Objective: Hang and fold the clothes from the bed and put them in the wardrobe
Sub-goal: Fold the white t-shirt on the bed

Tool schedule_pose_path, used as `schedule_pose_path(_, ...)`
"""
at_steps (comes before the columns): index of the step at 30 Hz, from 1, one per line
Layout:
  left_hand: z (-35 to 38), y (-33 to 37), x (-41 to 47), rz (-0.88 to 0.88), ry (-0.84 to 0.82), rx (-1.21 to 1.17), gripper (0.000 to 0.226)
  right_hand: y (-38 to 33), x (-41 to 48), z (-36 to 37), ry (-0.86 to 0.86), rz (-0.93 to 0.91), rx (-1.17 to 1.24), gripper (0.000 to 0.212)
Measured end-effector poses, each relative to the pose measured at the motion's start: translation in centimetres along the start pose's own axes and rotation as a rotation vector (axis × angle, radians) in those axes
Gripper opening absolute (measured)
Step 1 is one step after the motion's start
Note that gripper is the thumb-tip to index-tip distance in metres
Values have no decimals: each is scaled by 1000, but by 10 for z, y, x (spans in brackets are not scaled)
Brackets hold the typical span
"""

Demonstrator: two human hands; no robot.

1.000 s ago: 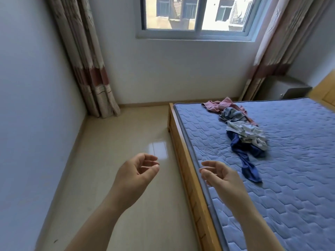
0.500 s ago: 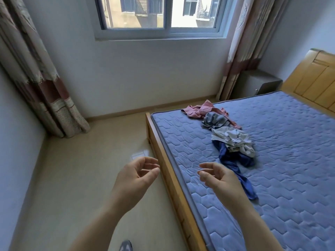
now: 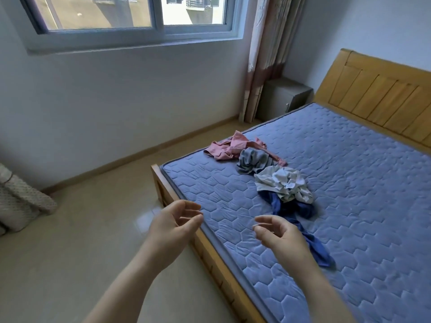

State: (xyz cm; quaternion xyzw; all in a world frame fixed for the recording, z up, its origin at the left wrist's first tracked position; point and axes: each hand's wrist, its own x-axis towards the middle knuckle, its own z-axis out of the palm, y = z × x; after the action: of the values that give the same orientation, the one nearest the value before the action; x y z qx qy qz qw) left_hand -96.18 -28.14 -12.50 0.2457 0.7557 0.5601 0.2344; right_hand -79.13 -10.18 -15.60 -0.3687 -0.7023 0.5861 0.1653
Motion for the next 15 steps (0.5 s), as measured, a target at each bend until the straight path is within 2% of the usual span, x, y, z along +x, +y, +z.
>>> schedule_pose_path(4,4,-2,61,-18,-90,33,13,-4,49,0,83,37,8,12)
schedule_pose_path(15,47,29,234,1,-174,94,12,-19,207,-34,193,71,32,10)
